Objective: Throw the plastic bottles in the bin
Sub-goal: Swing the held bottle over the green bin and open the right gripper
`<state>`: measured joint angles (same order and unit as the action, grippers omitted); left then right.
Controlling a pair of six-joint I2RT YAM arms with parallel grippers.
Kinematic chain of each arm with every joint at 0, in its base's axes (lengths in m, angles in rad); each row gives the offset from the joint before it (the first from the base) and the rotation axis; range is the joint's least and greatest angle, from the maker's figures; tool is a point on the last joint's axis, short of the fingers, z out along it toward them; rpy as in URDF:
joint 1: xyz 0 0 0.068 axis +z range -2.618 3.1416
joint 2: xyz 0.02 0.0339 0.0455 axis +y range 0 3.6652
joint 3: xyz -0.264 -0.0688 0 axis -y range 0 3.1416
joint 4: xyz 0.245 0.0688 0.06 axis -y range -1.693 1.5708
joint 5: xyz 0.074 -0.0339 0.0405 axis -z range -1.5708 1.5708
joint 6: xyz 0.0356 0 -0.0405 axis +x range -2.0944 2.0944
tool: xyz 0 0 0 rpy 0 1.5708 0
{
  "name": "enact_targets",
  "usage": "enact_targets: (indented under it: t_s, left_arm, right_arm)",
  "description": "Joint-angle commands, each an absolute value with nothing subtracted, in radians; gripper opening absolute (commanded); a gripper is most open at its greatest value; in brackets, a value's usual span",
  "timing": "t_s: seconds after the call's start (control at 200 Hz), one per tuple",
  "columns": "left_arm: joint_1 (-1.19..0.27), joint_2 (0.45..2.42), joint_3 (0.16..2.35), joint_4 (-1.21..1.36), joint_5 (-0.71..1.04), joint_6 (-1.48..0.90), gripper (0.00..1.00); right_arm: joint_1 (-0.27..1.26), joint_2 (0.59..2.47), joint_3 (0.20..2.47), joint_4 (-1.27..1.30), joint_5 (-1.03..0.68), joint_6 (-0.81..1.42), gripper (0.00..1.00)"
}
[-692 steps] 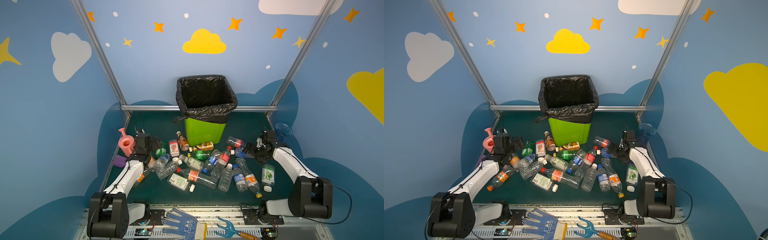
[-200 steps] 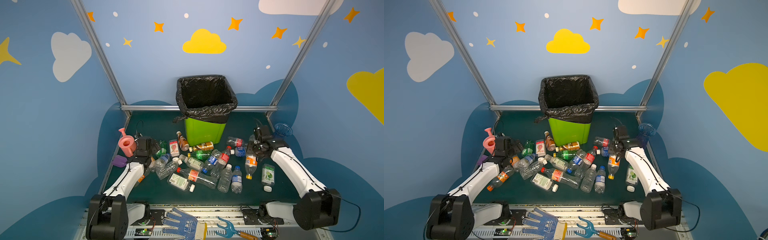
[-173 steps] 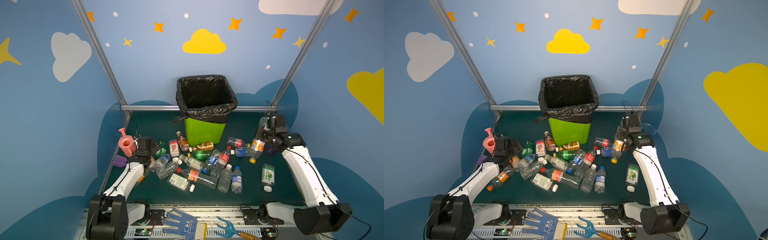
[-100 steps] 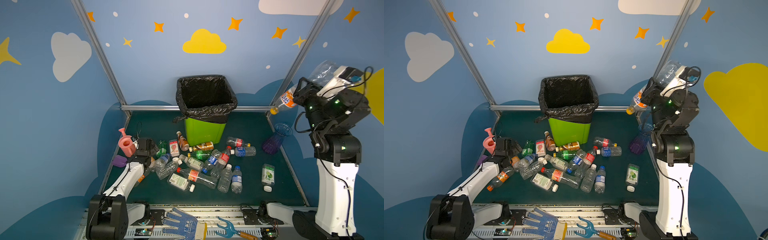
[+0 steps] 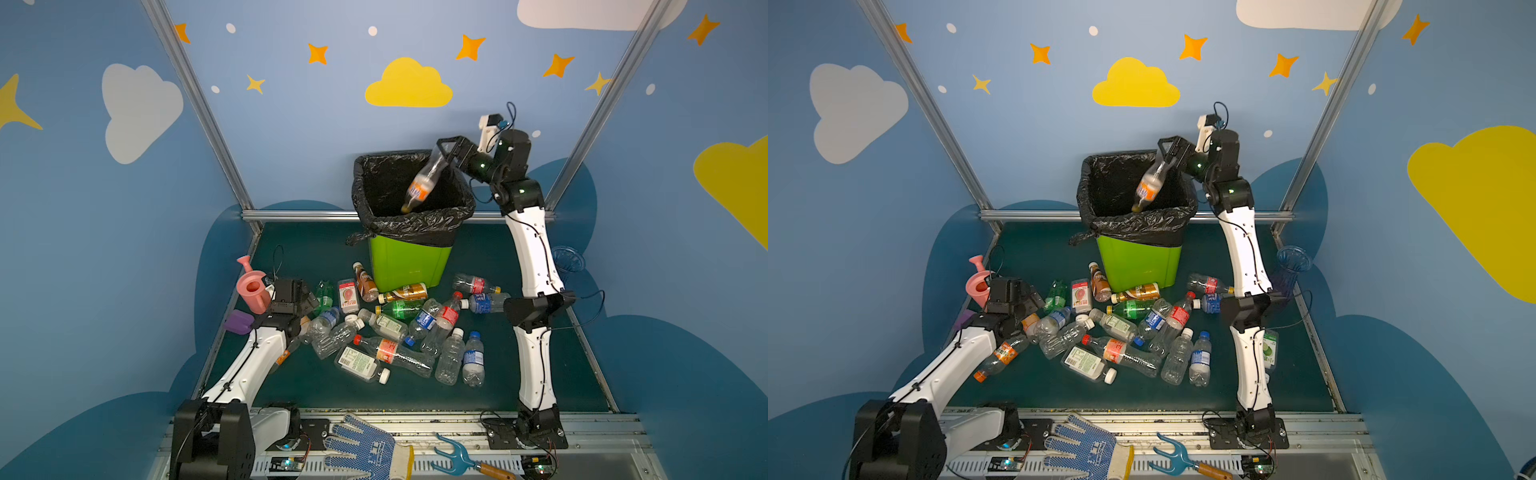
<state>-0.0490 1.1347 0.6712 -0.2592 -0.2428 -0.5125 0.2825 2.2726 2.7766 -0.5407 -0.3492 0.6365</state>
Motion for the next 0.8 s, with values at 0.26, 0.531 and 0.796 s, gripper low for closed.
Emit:
enact_targets:
  t_s: [0.26,0.531,0.796]
  left_arm:
    - [-0.054,1.045,0.656,-0.324,-0.243,-0.513,1.0]
    - [-0.068,1.066,0.69,-0.42,-0.152,-0.494,1.0]
    - [-0.094,1.068,0.748,-0.57,-0.189,-0.463,1.0]
  right_arm:
    - [0.208,1.589,2.137,-0.204,-0.287,0.578,0.98]
    - [0.093,1.347,1.609,-0.13,-0.308,0.613,0.98]
    - [-0.008,1.188,1.17,-0.244,-0.293,0.6,0.98]
